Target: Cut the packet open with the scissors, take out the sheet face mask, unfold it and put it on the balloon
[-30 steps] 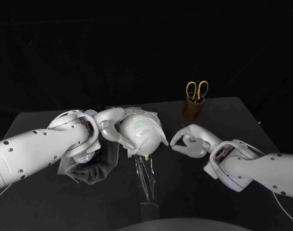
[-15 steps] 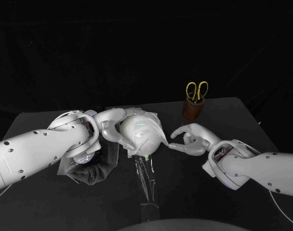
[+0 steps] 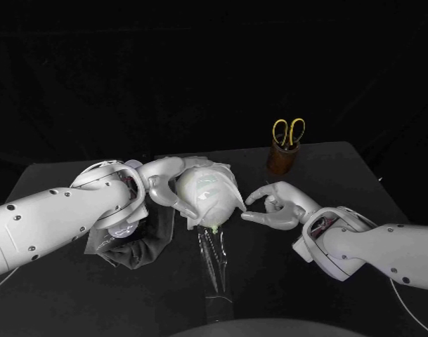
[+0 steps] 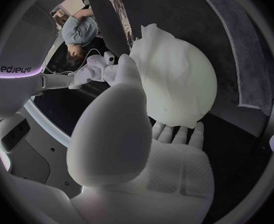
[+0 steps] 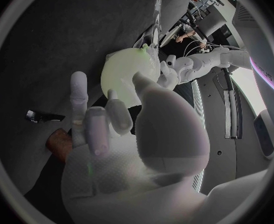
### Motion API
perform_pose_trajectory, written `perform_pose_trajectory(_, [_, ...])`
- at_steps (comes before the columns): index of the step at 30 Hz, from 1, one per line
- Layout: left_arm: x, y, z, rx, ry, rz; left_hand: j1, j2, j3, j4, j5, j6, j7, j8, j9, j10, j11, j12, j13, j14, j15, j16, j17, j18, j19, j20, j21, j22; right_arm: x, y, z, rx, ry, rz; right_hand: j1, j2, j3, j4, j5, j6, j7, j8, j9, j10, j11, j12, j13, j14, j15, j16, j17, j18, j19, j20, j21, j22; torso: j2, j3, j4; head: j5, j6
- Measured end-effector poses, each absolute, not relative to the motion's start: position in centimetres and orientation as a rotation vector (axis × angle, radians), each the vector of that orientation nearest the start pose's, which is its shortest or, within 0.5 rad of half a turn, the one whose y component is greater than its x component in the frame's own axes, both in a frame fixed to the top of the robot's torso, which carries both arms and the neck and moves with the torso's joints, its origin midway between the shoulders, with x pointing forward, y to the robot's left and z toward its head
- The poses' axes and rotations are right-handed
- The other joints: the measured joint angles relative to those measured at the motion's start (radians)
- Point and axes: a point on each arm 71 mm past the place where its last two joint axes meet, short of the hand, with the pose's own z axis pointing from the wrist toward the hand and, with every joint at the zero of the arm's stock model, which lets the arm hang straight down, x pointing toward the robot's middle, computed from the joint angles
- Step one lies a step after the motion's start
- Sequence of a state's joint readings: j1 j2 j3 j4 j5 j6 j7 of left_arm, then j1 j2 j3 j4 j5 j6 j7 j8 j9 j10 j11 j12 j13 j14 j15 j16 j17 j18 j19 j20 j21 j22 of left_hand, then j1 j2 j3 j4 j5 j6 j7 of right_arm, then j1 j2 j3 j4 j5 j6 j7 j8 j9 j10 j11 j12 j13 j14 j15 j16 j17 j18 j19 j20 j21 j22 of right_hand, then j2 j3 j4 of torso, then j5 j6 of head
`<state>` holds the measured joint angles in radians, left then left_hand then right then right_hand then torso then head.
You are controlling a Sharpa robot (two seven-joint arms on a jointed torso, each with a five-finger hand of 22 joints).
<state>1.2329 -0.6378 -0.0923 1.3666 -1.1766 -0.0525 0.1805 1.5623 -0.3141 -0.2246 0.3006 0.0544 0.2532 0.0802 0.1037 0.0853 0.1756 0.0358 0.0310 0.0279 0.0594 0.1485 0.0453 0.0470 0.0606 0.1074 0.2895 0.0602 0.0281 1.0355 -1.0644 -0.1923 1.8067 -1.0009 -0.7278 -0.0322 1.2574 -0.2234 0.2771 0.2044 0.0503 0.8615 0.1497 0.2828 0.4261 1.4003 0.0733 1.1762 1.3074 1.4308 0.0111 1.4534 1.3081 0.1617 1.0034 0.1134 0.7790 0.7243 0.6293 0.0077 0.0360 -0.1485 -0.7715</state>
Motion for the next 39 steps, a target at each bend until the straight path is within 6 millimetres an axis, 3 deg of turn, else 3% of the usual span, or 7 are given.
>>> perform_pose_trajectory(7, [49.3,12.3,-20.3,0.246,1.884,-1.089,0.0,0.0,0.0,0.0,0.0,0.0,0.0,0.0,0.0,0.0,0.0,0.0,0.0,0.0,0.0,0.0,0.0,0.0,0.0,0.0,0.0,0.0,37.4,-24.0,-26.4,0.498,1.695,0.824,0.024,0.022,-0.015,0.015,0.0,0.021,-0.007,0.003,0.002,0.007,-0.007,0.019,0.001,0.006,-0.006,0.011,-0.001,0.0,0.0,0.0,-0.001,0.0,0.0,0.0005,0.0008,0.001,0.001])
perform_pose_trajectory(10, [49.3,12.3,-20.3,0.246,1.884,-1.089,0.0,0.0,0.0,0.0,0.0,0.0,0.0,0.0,0.0,0.0,0.0,0.0,0.0,0.0,0.0,0.0,0.0,0.0,0.0,0.0,0.0,0.0,37.4,-23.8,-26.3,0.506,1.688,0.832,0.046,0.044,-0.022,0.022,0.0,0.044,-0.011,0.01,0.004,0.015,-0.014,0.041,0.001,0.017,-0.01,0.021,-0.001,0.011,0.009,-0.002,-0.001,0.002,0.0,0.0003,0.0008,0.001,0.001])
perform_pose_trajectory(18, [49.2,12.2,-20.3,0.248,1.884,-1.091,0.0,0.0,0.0,0.0,0.0,0.0,0.0,0.0,0.001,0.0,0.0,0.0,0.0,0.0,0.0,0.0,0.0,0.0,0.0,0.0,0.0,0.0,37.8,-23.4,-26.6,0.52,1.68,0.835,0.089,0.096,-0.016,0.036,0.0,0.065,-0.018,0.011,0.003,0.022,-0.021,0.054,0.002,0.022,-0.015,0.025,-0.001,0.015,0.013,-0.006,-0.001,0.008,0.0,-0.0001,0.0019,0.0,-0.002])
perform_pose_trajectory(32, [49.2,12.1,-20.2,0.249,1.884,-1.093,0.0,0.0,0.0,0.0,0.0,-0.002,-0.002,0.0,0.001,0.0,0.0,0.0,0.0,0.0,0.0,0.0,0.0,0.0,0.0,0.0,0.0,0.0,38.4,-23.0,-27.0,0.521,1.683,0.831,0.153,0.16,0.028,0.01,0.0,0.131,-0.046,0.015,0.004,0.041,-0.041,0.092,0.007,0.034,-0.027,0.041,0.0,0.014,0.051,-0.022,0.043,0.055,0.0,-0.0003,0.001,0.001,-0.005])
perform_pose_trajectory(39, [49.2,12.2,-20.2,0.249,1.885,-1.092,0.0,0.0,0.0,0.0,0.0,-0.002,-0.002,0.0,0.001,0.0,0.0,0.0,0.0,0.0,0.0,0.0,0.0,0.0,0.0,0.0,0.0,0.0,38.4,-23.2,-26.9,0.521,1.671,0.83,0.184,0.19,0.079,-0.022,0.0,0.172,-0.065,0.038,0.014,0.042,-0.041,0.163,0.03,0.033,-0.041,0.066,0.0,0.007,0.108,-0.033,0.114,0.125,0.0,-0.0002,0.0005,0.002,-0.005])
